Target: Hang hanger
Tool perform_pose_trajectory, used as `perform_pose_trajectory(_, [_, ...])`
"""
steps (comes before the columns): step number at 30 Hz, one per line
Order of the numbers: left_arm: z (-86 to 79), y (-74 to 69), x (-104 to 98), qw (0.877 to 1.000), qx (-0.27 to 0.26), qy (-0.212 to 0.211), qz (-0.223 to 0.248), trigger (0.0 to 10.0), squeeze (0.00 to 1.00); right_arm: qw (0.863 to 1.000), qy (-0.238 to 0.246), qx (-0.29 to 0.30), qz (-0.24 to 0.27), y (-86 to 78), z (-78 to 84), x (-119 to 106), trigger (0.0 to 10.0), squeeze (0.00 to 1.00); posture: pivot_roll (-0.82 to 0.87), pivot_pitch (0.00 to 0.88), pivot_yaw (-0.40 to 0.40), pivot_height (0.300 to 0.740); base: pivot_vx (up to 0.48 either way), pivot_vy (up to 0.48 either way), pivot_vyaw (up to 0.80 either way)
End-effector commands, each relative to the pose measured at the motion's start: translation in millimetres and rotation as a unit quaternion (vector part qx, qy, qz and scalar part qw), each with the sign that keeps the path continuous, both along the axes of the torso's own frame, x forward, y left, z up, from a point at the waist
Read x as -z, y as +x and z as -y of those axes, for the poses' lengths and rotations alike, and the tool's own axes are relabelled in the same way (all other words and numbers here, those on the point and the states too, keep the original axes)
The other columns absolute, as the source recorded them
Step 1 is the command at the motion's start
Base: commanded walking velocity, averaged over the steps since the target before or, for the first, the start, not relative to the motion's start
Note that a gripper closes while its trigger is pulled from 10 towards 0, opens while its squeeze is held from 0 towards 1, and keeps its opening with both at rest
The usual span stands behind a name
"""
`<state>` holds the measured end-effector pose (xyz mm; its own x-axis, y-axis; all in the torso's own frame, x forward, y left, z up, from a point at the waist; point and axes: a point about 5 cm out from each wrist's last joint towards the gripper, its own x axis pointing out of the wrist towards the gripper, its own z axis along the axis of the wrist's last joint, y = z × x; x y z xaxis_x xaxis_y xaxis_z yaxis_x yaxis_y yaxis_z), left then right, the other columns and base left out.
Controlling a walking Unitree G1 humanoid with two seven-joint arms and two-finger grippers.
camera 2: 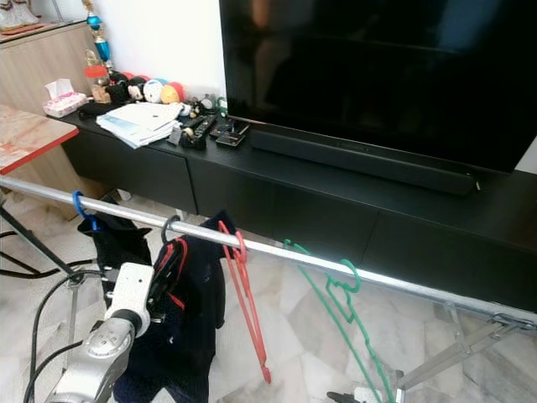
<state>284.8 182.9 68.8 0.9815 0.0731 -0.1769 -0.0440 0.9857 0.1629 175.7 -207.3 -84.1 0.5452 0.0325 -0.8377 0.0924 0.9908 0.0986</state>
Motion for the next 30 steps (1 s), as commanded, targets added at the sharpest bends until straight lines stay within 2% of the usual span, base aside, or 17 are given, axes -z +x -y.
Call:
perform_pose_trajectory(1, [-1.4, -5.4, -9.8, 0.999, -0.009, -0.014, 0.033, 10.0, 1.0, 1.0, 0.001, -0.001, -0.005, -1.7, -0.6, 1.0, 10.0, 0.0, -0.01, 0.031, 0.022, 0.74, 0.0, 0.0, 0.0])
perform_pose_trajectory(2, [-1.0, -12.3, -14.6, 0.999, -0.01, -0.016, 0.049, 10.0, 1.0, 1.0, 0.001, -0.001, -0.005, -1.7, -0.3, 0.9, 10.0, 0.0, -0.01, 0.031, 0.022, 0.74, 0.0, 0.0, 0.0])
perform_pose_trajectory(6, [-0.4, -24.9, -21.4, 0.997, -0.011, -0.019, 0.07, 10.0, 1.0, 1.0, 0.0, -0.001, -0.006, -1.7, 0.3, 0.8, 10.0, 0.0, -0.01, 0.03, 0.023, 0.74, 0.0, 0.0, 0.0])
perform_pose_trajectory(7, [-0.2, -27.7, -21.7, 0.997, -0.011, -0.019, 0.072, 10.0, 0.93, 1.0, 0.0, -0.002, -0.006, -1.7, 0.3, 0.8, 10.0, 0.0, -0.01, 0.03, 0.024, 0.74, 0.0, 0.0, 0.0])
perform_pose_trajectory(8, [-0.2, -27.7, -21.7, 0.997, -0.011, -0.019, 0.072, 10.0, 0.93, 1.0, 0.0, -0.002, -0.006, -1.7, 0.3, 0.8, 10.0, 0.0, -0.01, 0.03, 0.024, 0.74, 0.0, 0.0, 0.0])
perform_pose_trajectory(9, [-0.4, -33.7, -20.5, 0.998, -0.008, -0.01, 0.069, 10.0, 0.0, 1.0, 0.0, -0.002, -0.005, -1.7, 0.4, 0.8, 10.0, 0.0, -0.01, 0.03, 0.024, 0.74, 0.0, 0.0, 0.0])
perform_pose_trajectory(14, [-3.2, -42.8, -13.8, 0.998, -0.022, -0.005, 0.056, 10.0, 0.0, 1.0, -0.002, -0.003, -0.006, -1.5, 0.6, 0.7, 10.0, 0.0, -0.01, 0.028, 0.025, 0.74, 0.0, 0.0, 0.0])
perform_pose_trajectory(18, [-5.4, -50.8, -7.7, 0.998, -0.042, -0.019, 0.038, 10.0, 0.0, 1.0, -0.004, -0.008, -0.007, -1.4, 0.0, 0.8, 10.0, 0.0, -0.01, 0.023, 0.03, 0.74, 0.0, 0.0, 0.0])
perform_pose_trajectory(22, [-6.0, -52.5, -8.5, 0.998, -0.043, -0.016, 0.036, 10.0, 0.0, 1.0, -0.006, -0.017, -0.004, -0.8, -0.6, 0.5, 10.0, 0.0, -0.01, 0.018, 0.033, 0.74, 0.0, 0.416, 0.0])
perform_pose_trajectory(25, [-7.0, -52.3, -6.8, 0.998, -0.046, -0.011, 0.032, 10.0, 0.0, 0.998, -0.018, -0.053, -0.014, -0.6, -0.9, 0.4, 10.0, 0.0, -0.01, 0.015, 0.036, 0.74, 0.0, 0.476, 0.65])
perform_pose_trajectory(30, [-5.8, -52.1, -7.5, 0.998, -0.046, -0.011, 0.032, 10.0, 0.0, 0.999, -0.013, -0.044, -0.015, -2.1, -1.4, 1.2, 10.0, 0.0, -0.01, 0.008, 0.038, 0.74, 0.0, 0.476, 0.76])
